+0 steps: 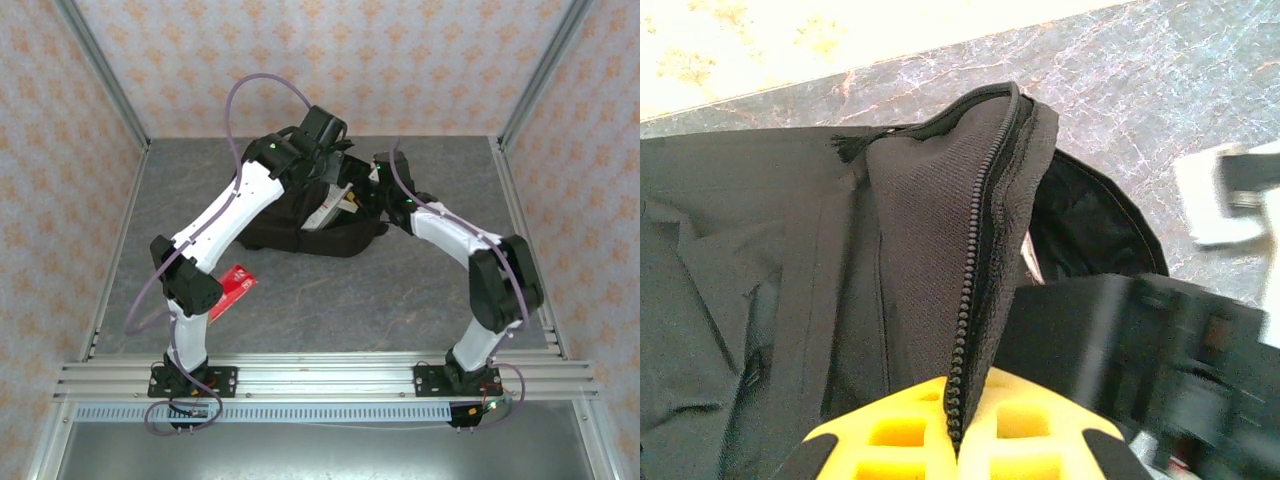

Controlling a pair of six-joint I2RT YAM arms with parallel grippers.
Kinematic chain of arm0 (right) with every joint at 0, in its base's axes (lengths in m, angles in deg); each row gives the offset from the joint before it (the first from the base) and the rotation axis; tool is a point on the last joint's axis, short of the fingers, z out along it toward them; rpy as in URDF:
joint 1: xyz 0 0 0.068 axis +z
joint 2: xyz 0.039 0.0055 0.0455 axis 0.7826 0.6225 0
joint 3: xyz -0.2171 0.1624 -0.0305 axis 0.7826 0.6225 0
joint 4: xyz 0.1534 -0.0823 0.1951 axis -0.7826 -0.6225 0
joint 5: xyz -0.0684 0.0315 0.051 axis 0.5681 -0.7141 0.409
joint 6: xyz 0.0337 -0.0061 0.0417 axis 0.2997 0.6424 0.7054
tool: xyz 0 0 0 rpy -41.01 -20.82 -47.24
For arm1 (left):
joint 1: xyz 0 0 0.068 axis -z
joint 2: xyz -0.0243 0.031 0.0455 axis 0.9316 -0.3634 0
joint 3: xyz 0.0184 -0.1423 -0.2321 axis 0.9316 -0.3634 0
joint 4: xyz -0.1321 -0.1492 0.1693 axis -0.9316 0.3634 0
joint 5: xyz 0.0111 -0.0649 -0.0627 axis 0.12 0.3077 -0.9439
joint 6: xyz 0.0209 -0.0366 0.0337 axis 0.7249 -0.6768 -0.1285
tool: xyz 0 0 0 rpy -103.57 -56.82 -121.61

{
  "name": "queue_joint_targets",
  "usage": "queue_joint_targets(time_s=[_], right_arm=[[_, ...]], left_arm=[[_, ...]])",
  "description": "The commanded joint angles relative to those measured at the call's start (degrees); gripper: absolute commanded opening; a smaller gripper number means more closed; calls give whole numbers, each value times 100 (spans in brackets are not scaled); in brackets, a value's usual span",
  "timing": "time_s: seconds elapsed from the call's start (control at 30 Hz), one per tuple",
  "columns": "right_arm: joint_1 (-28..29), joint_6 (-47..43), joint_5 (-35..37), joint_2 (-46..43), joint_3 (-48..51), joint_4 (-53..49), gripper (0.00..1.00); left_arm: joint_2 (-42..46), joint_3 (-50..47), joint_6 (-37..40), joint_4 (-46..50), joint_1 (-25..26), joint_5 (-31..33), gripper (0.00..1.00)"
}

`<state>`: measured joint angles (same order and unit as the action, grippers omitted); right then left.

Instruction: Pack books, pencil case, and school supplies into a backpack

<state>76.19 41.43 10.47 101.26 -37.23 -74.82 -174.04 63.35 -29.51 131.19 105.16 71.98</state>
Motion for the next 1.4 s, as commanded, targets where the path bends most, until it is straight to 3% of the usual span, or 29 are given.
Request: queue_joint_targets(time_s=[0.0,0.1,0.17,0.23,0.37,0.5,0.67,0.77,0.87,1.03,1.13,1.37], right_arm=[[-15,-453,1016,-505,137,-1097,84],[-15,-457,1955,-1004,305,-1680,83],[-17,-500,2563,-1491,538,-1857,82],[-11,-559,3071,-1996,783,-1994,82],[1,-783,3572,-2741,1150,-2144,82],[221,-1316,3392,-3084,1230,-2176,80],[1236,-2018,3497,-2860,958,-2296,79],[1859,-2182,3038,-2397,783,-2239,79],[2458,-2287,2619,-1848,605,-2187,78],[3271,-2308,2240,-959,619,-1757,78],[3490,-2197,2082,-595,824,-1292,78],[3607,-2116,1703,-272,1251,-785,78]], left_arm=[[13,233,20,-13,-35,68,0],[35,224,-13,53,-35,-128,2],[145,67,3,121,-35,-452,32],[666,-530,-34,-77,-34,-590,51],[2090,-2207,-128,-716,-56,-489,75],[3274,-3633,-527,-856,-363,-424,94],[4128,-5145,-1358,-552,-1401,-601,99],[4503,-6163,-2214,-568,-2132,-502,99],[4570,-7035,-3044,-578,-2823,-644,99],[4506,-8094,-3447,-1177,-3664,-874,99],[4202,-8378,-3463,-1545,-3925,-1101,99],[3459,-8769,-3320,-2528,-3953,-1045,99]])
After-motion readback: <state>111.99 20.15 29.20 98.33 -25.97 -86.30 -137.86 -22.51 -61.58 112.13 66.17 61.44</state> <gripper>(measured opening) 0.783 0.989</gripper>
